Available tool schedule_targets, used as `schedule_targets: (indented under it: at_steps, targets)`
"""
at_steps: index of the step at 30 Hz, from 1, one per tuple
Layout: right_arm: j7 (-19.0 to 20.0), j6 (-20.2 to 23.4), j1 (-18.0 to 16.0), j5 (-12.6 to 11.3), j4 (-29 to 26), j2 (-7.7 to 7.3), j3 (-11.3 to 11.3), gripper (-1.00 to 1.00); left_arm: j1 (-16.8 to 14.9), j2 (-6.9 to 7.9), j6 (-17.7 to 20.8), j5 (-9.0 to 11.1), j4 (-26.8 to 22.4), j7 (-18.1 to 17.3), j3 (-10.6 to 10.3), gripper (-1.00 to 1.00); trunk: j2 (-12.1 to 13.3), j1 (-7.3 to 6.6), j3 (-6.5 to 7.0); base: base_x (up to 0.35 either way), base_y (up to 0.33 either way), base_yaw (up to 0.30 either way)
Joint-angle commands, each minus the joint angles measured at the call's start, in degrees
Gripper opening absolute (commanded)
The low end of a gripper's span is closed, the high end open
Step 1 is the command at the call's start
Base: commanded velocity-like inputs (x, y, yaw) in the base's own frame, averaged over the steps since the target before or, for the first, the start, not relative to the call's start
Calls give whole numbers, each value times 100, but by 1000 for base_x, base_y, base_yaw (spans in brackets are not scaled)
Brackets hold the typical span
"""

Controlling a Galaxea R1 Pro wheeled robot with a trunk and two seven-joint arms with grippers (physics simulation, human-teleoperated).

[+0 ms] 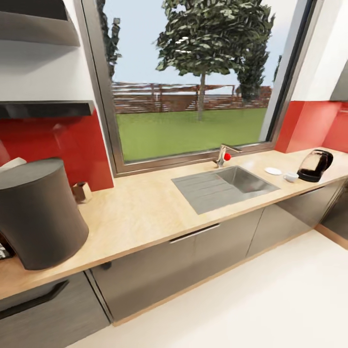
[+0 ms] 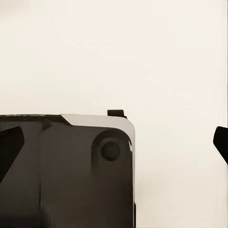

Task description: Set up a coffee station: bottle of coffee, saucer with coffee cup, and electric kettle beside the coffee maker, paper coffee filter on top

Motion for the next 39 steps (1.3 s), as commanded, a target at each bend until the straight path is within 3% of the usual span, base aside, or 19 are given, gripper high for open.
schedule_targets:
  at_steps: [1,13,26,39]
  targets:
    - [-7,-19,-5,2,6,1,-3,100,-5,-1,-24,51,6,11,-49,100,-11,5,-12,238,-196,-267]
    - [-7,-23,-7,2,12,1,-3,100,-5,-98,-22,44,-1,17,-48,100,-11,5,-12,206,-216,-225]
    - [-16,-26,-6,2,14,1,-3,100,-5,-108,-27,44,-6,17,-43,100,-11,5,-12,169,-240,-17]
    - [-16,-25,-7,2,15,1,-2,100,-5,-115,-30,52,-15,17,-46,100,-11,5,-12,37,-275,0]
